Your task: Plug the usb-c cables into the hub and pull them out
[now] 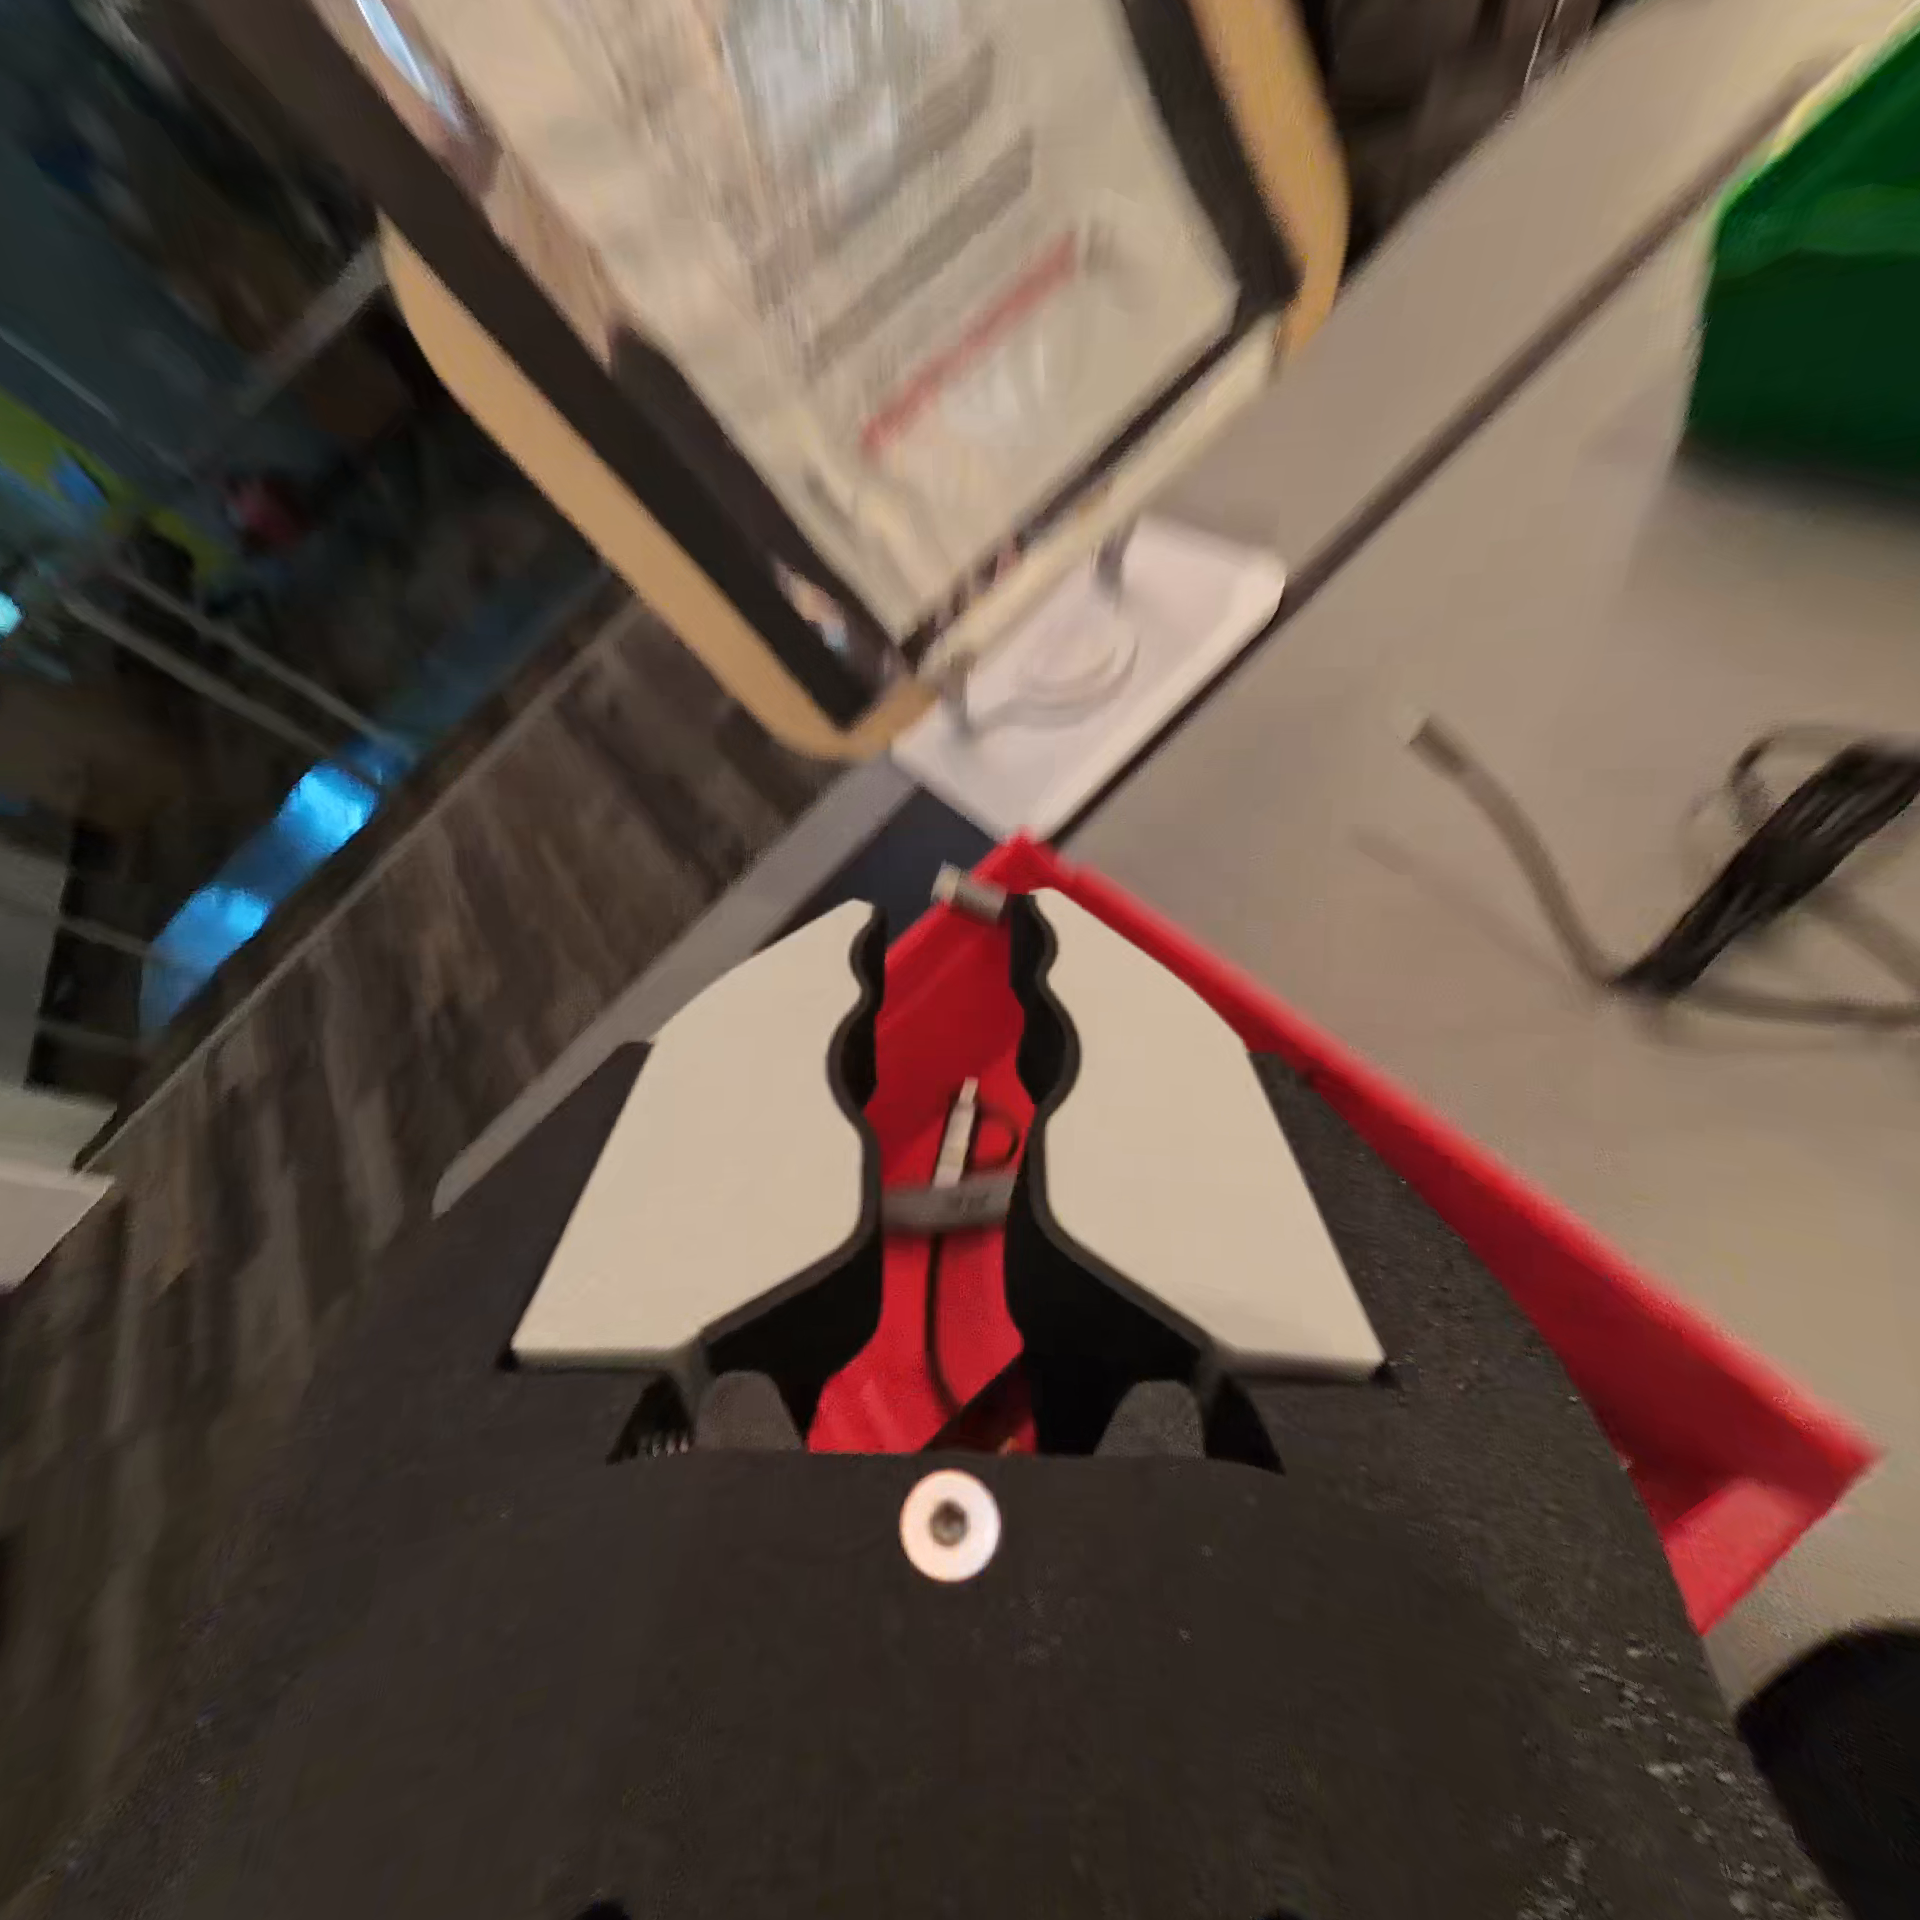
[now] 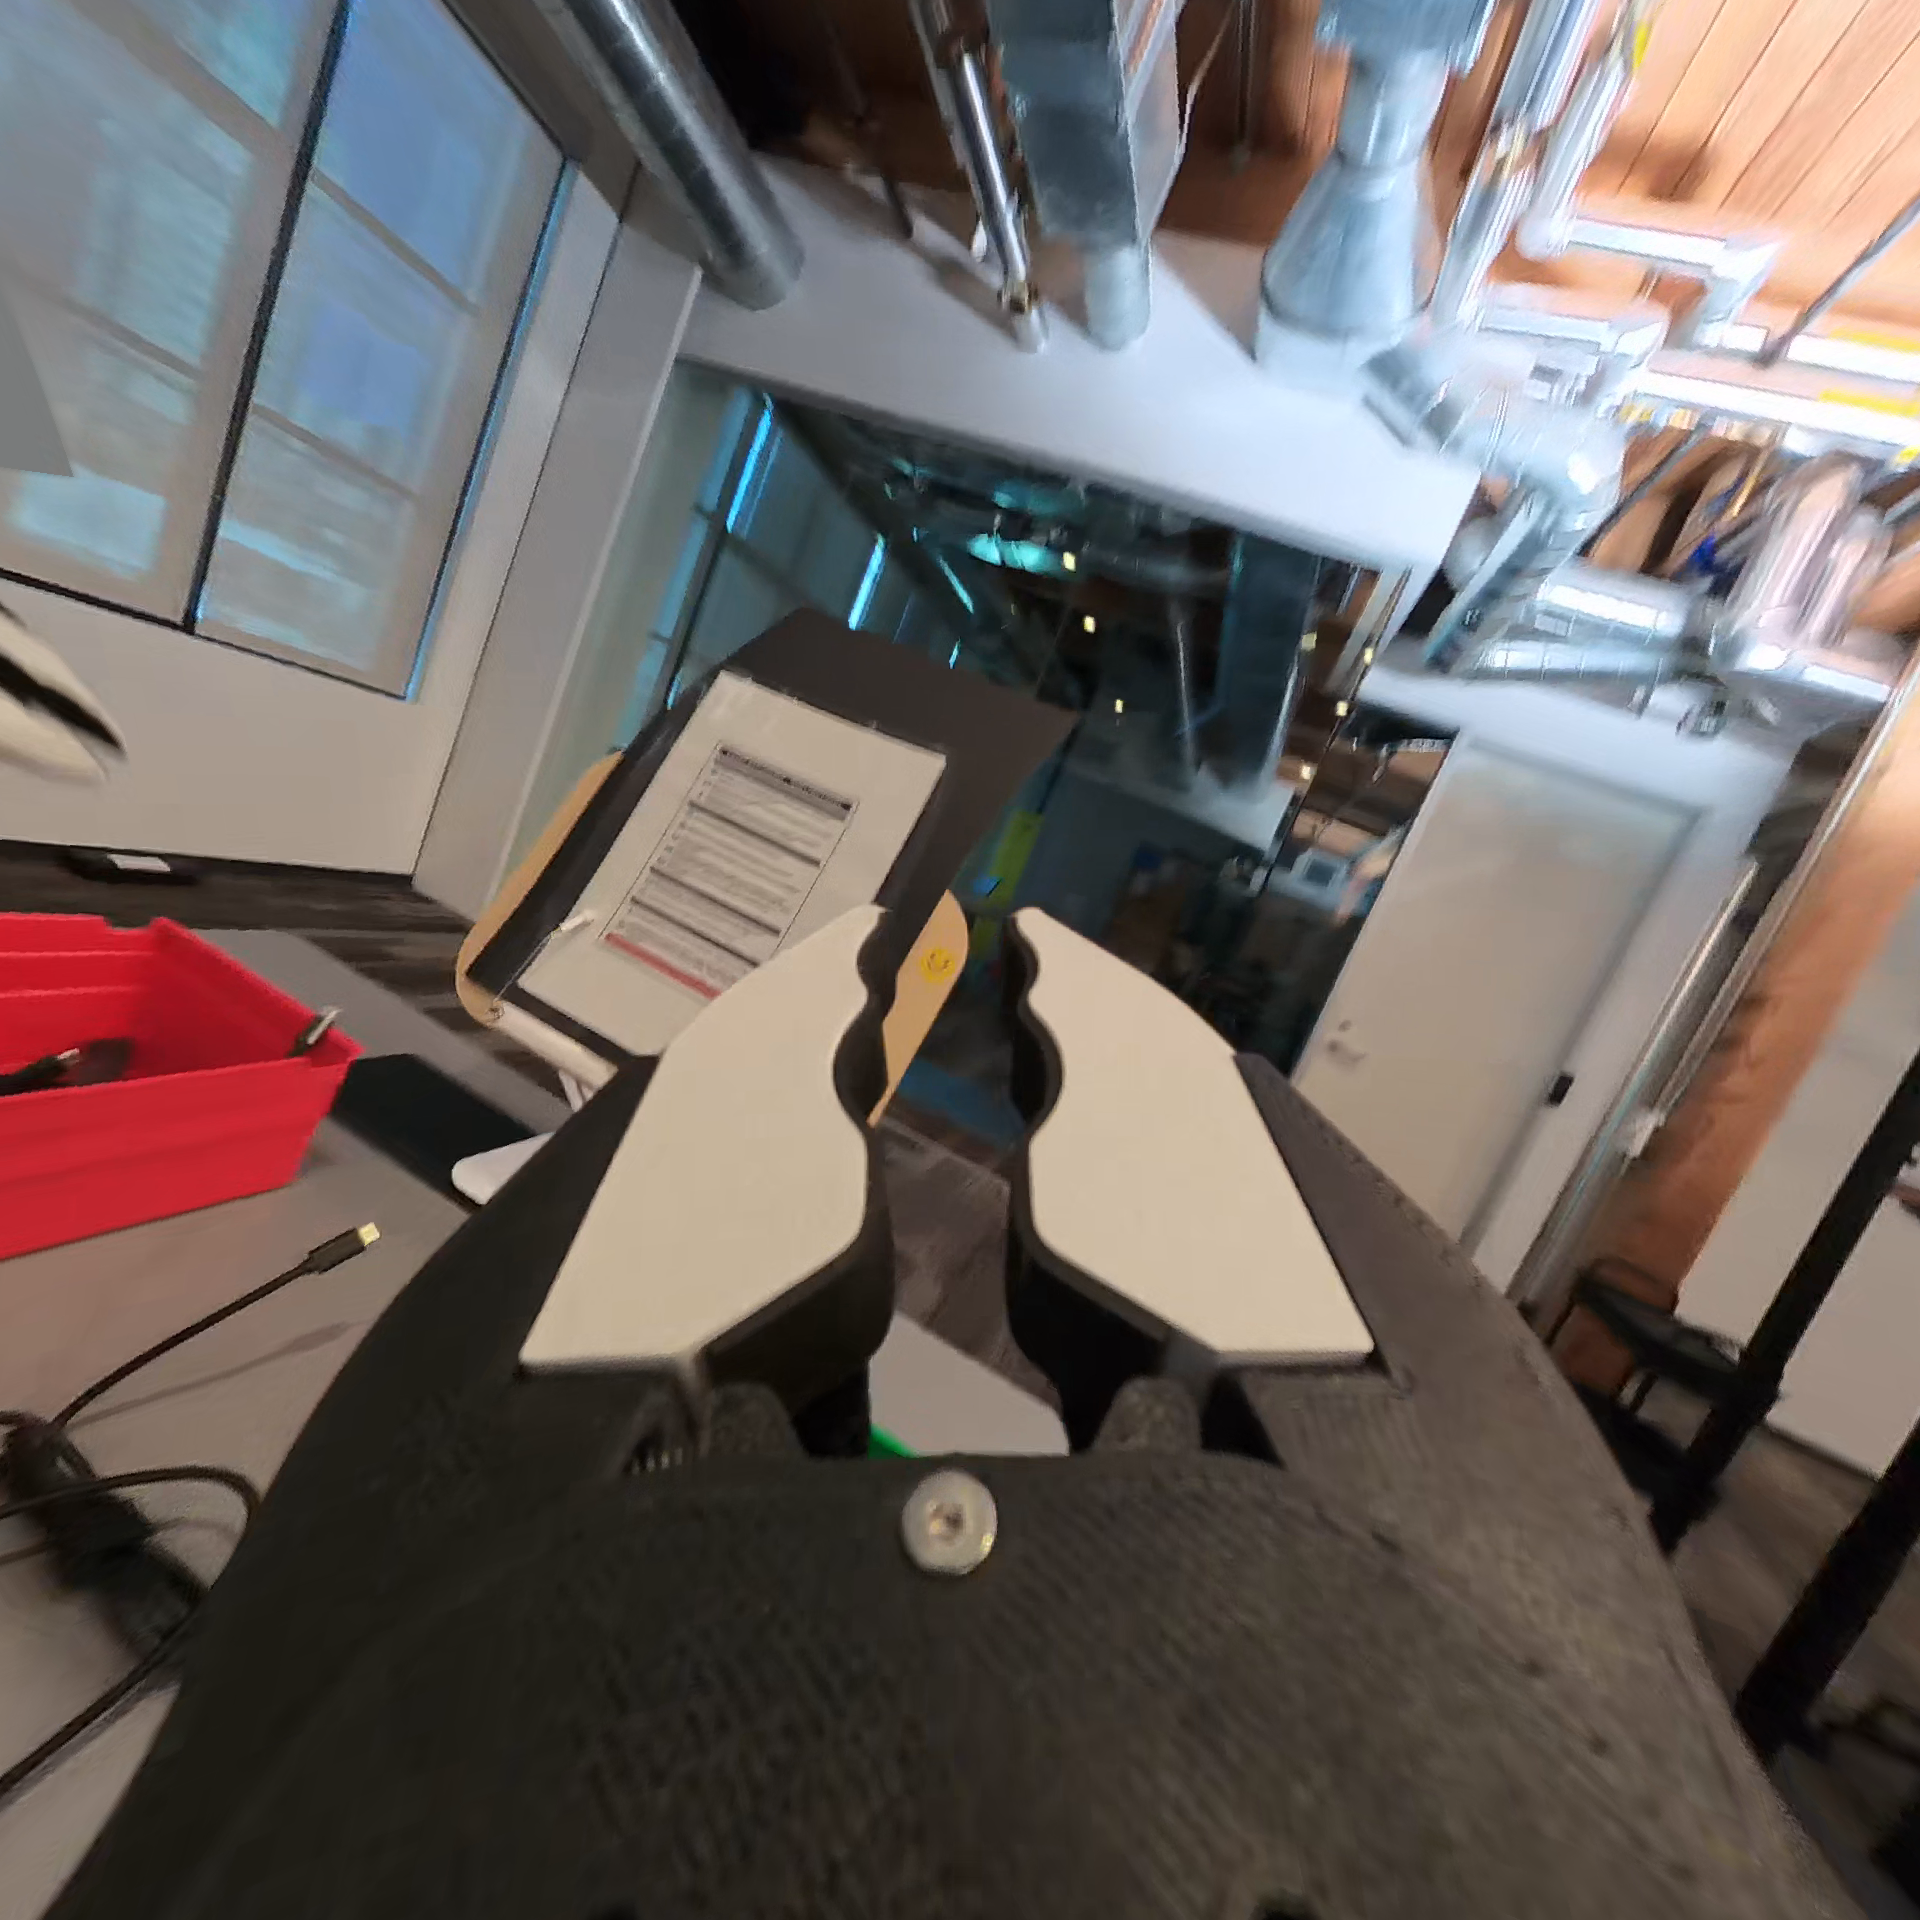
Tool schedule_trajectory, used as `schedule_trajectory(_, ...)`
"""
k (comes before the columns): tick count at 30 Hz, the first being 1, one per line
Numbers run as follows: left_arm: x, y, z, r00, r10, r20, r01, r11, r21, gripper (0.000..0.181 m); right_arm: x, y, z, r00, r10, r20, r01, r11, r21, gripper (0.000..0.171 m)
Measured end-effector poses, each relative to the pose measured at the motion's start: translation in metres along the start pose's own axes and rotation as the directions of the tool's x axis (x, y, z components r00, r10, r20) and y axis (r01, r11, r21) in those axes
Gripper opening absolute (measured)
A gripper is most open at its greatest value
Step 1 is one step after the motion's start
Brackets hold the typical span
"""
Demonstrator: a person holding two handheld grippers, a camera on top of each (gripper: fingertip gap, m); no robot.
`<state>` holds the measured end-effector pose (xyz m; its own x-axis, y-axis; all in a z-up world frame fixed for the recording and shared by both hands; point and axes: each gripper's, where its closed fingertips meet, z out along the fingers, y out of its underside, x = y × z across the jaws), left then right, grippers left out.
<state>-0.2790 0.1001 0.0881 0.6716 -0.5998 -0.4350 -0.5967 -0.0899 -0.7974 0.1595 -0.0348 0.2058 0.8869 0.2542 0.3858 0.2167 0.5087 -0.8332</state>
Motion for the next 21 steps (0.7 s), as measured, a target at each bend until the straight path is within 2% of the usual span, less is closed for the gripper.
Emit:
schedule_trajectory(2,-0.013,0.042,0.023,0.997,0.083,-0.007,-0.083,0.975,-0.207,0.022,-0.003,-0.006,-0.001,1.0,0.005,0.011,-0.005,0.999,0.033,0.018)
schedule_trajectory(4,-0.018,0.079,0.043,0.977,0.201,-0.067,-0.211,0.91,-0.356,0.022,-0.005,-0.008,-0.001,0.999,0.02,0.026,-0.021,0.999,0.043,0.018)
schedule_trajectory(7,-0.014,0.13,0.062,0.875,0.422,-0.238,-0.484,0.733,-0.478,0.022,-0.007,-0.005,0.0,0.999,0.019,0.037,-0.02,1.0,0.024,0.018)
schedule_trajectory(9,-0.015,0.159,0.068,0.805,0.489,-0.337,-0.591,0.608,-0.531,0.024,-0.007,-0.002,0.0,0.999,0.01,0.031,-0.011,1.0,0.012,0.018)
schedule_trajectory(12,-0.013,0.187,0.075,0.77,0.44,-0.462,-0.639,0.532,-0.556,0.028,-0.007,0.0,0.0,0.999,0.011,0.036,-0.011,1.0,0.002,0.018)
schedule_trajectory(18,-0.01,0.211,0.09,0.654,0.438,-0.617,-0.755,0.425,-0.499,0.043,-0.007,0.006,0.004,0.998,0.041,0.053,-0.041,0.999,-0.012,0.018)
schedule_trajectory(21,0.003,0.218,0.099,0.607,0.417,-0.676,-0.79,0.409,-0.457,0.047,-0.008,0.008,0.006,0.997,0.046,0.061,-0.045,0.999,-0.015,0.018)
